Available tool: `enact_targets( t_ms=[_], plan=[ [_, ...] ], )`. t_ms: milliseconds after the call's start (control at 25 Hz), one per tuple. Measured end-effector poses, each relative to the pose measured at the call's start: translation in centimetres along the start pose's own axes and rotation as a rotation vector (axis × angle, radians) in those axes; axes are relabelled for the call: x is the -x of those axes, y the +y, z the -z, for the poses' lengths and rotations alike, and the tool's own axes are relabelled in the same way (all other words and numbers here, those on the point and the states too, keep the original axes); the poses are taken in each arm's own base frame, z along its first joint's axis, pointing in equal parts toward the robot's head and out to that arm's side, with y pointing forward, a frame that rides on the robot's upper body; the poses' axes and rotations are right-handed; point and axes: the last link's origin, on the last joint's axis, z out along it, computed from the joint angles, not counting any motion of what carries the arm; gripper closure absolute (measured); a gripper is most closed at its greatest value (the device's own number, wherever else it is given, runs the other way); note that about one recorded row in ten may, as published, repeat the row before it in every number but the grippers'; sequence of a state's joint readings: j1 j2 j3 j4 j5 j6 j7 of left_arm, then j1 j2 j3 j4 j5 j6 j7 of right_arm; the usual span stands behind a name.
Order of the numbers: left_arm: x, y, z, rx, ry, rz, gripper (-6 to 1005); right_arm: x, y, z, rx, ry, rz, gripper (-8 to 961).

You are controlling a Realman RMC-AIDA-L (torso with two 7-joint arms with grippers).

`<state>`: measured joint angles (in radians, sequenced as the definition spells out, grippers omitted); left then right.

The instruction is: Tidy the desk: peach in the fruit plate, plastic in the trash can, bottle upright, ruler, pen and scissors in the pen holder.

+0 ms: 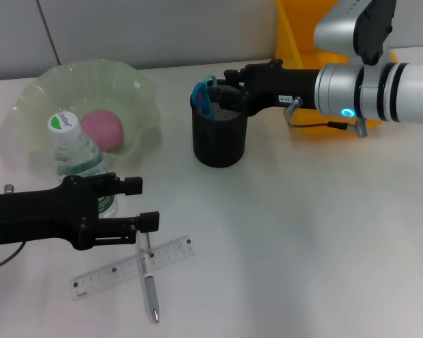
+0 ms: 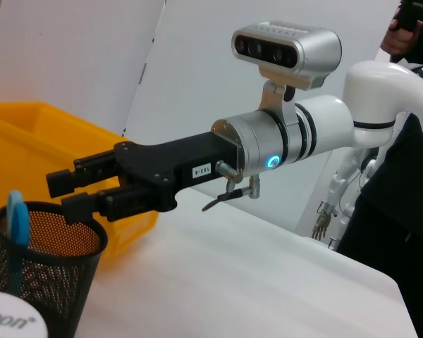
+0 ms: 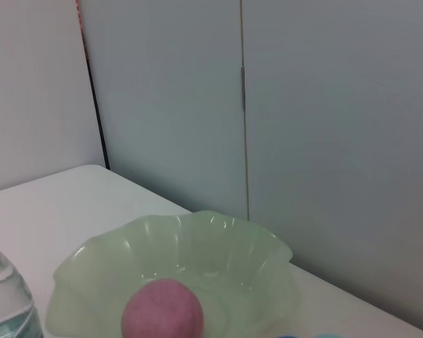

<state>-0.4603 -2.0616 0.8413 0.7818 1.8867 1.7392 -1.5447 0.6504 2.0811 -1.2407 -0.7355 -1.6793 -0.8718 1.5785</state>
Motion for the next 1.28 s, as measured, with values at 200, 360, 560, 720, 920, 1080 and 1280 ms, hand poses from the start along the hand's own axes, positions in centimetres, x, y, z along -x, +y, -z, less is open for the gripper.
enact_targets(
  t_ms=[200,360,560,720,920,1080,1280],
  plan=[
    [-0.1,0.0,0.1,-0.002,0.003,-0.002,187,-0.1,-0.1,0.4,-0.001,-0.007,-0.01,459],
    [-0.1,-0.1,0.2,-0.006,0.003,-0.004,187,0.0,-0.2,1.1,0.002,-0.027,-0.016,296],
    [-0.1,-0.1,0.1,-0.005,0.004,-0.004,187,0.4,-0.2,2.7,0.003,-0.096,-0.046,253],
    [-0.2,0.0,0.1,-0.002,0.003,-0.004,187,0.0,0.1,5.2,0.036,-0.171,-0.08,227],
    [-0.5,0.0,0.1,0.003,-0.003,-0.014,188,-0.9,0.7,9.3,0.119,-0.28,-0.114,229],
    [-0.9,0.2,0.0,0.015,-0.007,-0.029,188,-1.8,1.0,12.6,0.198,-0.33,-0.144,231],
    [-1.9,0.5,-0.1,0.029,-0.041,-0.079,188,-3.6,1.3,16.0,0.311,-0.294,-0.179,231]
  ],
)
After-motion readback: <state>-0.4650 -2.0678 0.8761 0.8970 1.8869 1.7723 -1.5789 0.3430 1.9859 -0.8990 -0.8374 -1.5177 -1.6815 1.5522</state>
